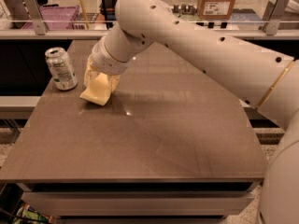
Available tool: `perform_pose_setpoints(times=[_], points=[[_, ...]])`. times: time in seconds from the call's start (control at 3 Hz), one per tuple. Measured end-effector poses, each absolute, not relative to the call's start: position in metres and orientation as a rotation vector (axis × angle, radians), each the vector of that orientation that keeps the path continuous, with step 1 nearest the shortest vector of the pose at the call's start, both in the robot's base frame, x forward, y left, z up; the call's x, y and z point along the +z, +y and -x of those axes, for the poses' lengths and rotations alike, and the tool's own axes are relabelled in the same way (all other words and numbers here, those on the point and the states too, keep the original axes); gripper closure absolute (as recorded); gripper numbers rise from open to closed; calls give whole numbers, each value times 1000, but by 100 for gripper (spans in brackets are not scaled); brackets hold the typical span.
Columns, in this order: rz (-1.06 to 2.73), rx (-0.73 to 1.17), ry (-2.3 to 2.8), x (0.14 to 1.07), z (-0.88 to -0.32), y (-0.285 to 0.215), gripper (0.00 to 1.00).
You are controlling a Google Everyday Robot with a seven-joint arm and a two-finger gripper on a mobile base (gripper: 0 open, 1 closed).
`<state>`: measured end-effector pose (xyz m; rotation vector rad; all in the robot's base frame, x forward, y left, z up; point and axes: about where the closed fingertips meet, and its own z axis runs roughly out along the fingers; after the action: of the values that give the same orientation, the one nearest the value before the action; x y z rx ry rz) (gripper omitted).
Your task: Move sponge near 7up can
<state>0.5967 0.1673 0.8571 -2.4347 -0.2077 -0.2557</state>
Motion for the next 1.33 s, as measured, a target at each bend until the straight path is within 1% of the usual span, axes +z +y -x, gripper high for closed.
perform_pose_setpoints(times=[1.0, 1.33], points=[[2437, -246, -216, 854, -594, 171, 12], [2437, -243, -219, 853, -594, 172, 0]])
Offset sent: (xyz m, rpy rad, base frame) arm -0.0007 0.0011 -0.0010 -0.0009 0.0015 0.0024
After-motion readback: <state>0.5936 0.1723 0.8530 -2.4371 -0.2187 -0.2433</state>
